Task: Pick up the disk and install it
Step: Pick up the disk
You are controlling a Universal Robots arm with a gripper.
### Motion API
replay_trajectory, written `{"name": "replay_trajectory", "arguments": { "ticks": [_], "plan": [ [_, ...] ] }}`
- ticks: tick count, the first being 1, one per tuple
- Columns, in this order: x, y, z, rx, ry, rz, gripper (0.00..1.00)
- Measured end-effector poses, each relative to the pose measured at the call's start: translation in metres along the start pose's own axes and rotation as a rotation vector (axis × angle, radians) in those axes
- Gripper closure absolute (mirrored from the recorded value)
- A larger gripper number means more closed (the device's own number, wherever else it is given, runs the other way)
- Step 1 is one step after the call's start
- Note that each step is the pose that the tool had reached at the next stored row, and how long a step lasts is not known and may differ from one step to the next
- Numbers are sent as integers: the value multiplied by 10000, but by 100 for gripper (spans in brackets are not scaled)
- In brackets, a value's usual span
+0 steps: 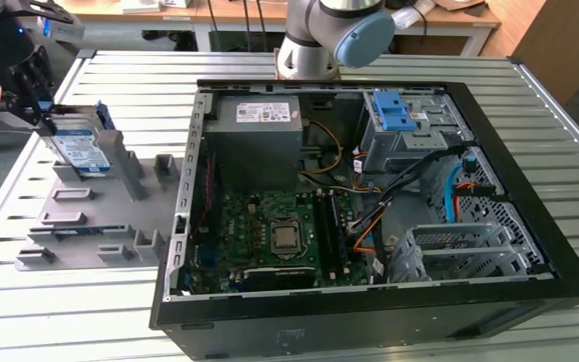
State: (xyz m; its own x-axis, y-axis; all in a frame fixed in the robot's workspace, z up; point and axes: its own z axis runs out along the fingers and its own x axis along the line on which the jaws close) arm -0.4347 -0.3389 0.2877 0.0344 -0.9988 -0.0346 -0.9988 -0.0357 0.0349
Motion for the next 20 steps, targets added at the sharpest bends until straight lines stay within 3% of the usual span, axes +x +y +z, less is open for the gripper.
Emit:
{"name": "replay_trajectory", "arguments": {
  "ticks": [5, 13, 20],
  "plan": [
    [0, 0, 0, -1, 1, 0, 63],
    [0, 0, 0, 0, 1, 24, 63],
    [-1, 0, 1, 23, -3, 680, 63]
  ]
}}
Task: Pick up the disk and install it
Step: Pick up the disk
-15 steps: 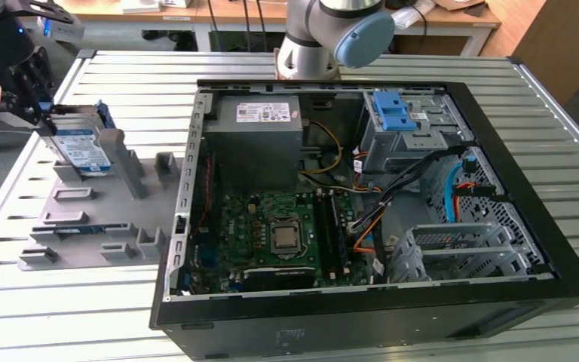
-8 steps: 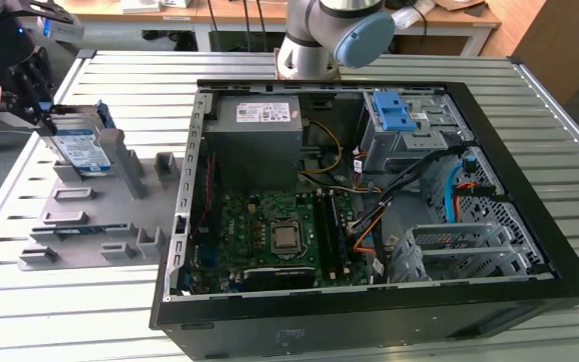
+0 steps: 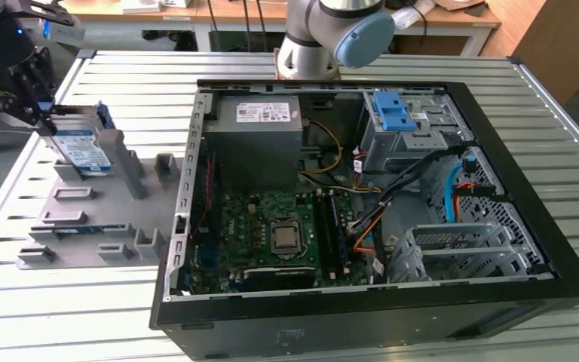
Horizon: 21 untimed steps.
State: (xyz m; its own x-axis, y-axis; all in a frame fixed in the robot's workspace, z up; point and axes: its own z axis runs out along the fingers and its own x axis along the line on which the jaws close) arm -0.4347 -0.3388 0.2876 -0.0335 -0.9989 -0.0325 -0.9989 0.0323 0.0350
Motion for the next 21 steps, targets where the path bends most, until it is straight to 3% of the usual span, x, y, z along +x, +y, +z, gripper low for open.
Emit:
{"name": "replay_trajectory", "arguments": {
  "ticks": [8, 13, 18, 21],
  "plan": [
    [0, 0, 0, 0, -1, -15, 63],
    [1, 0, 0, -15, 16, -500, 63],
    [1, 0, 0, -16, 17, -491, 63],
    [1, 0, 1, -8, 27, -224, 63]
  ]
}}
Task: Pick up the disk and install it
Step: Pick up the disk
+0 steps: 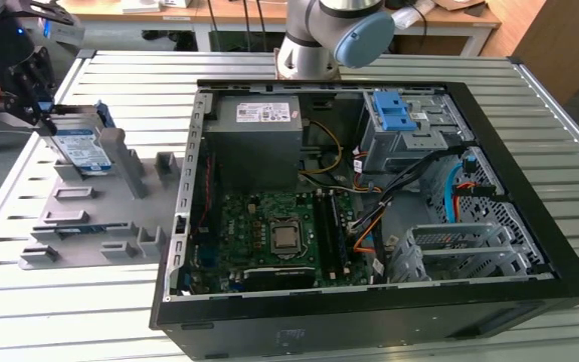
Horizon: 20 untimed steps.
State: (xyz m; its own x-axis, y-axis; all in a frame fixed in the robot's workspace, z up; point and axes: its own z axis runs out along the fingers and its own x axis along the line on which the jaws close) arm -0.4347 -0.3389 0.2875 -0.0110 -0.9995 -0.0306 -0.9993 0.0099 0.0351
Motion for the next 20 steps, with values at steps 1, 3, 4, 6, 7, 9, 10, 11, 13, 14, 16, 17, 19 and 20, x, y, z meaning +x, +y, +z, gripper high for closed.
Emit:
{"name": "replay_trajectory", "arguments": {
  "ticks": [1, 3, 4, 6, 7, 9, 10, 11, 13, 14, 16, 17, 19, 20],
  "plan": [
    [0, 0, 0, 1, 1, 22, 63],
    [0, 0, 0, 2, 1, 25, 63],
    [0, 0, 0, 1, 1, 26, 63],
    [0, 0, 0, 2, 1, 27, 63],
    [0, 0, 0, 1, 0, 27, 63],
    [0, 0, 1, 4, 0, 29, 63],
    [0, 0, 1, 4, -1, 29, 62],
    [0, 0, 1, 3, 0, 30, 62],
    [0, 0, 1, 3, 0, 30, 55],
    [0, 0, -7, 0, 1, 31, 55],
    [-1, 1, -33, 2, 0, 31, 55],
    [-1, 2, -42, 1, 1, 31, 55],
    [-1, 1, -42, 4, 11, 31, 55],
    [-1, 1, -41, 3, 12, 31, 55]
  ]
}}
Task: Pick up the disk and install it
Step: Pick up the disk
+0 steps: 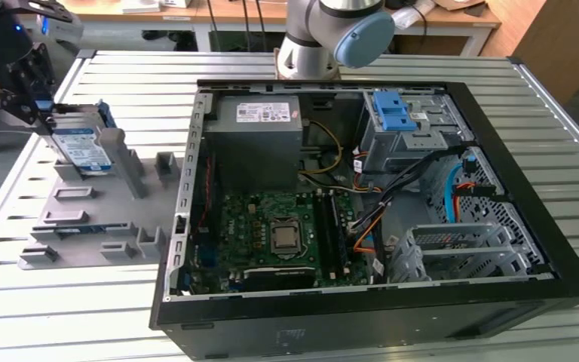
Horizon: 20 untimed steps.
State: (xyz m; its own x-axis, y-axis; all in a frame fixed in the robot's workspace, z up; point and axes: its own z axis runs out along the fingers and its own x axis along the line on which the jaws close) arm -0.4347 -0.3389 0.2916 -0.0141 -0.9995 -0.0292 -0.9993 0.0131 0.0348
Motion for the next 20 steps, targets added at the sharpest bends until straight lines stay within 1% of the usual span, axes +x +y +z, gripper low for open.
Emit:
{"name": "replay_trajectory", "arguments": {
  "ticks": [4, 6, 9, 11, 13, 20],
  "plan": [
    [-1, -2, 6, 3, 21, -7, 55],
    [-3, -1, 8, 27, 49, -5, 55],
    [-5, -2, 8, 56, 69, -7, 55],
    [-11, -2, 8, 132, 148, -5, 55],
    [-12, -2, 10, 164, 190, -7, 55],
    [-17, -2, 12, 169, 199, -5, 55]
  ]
}}
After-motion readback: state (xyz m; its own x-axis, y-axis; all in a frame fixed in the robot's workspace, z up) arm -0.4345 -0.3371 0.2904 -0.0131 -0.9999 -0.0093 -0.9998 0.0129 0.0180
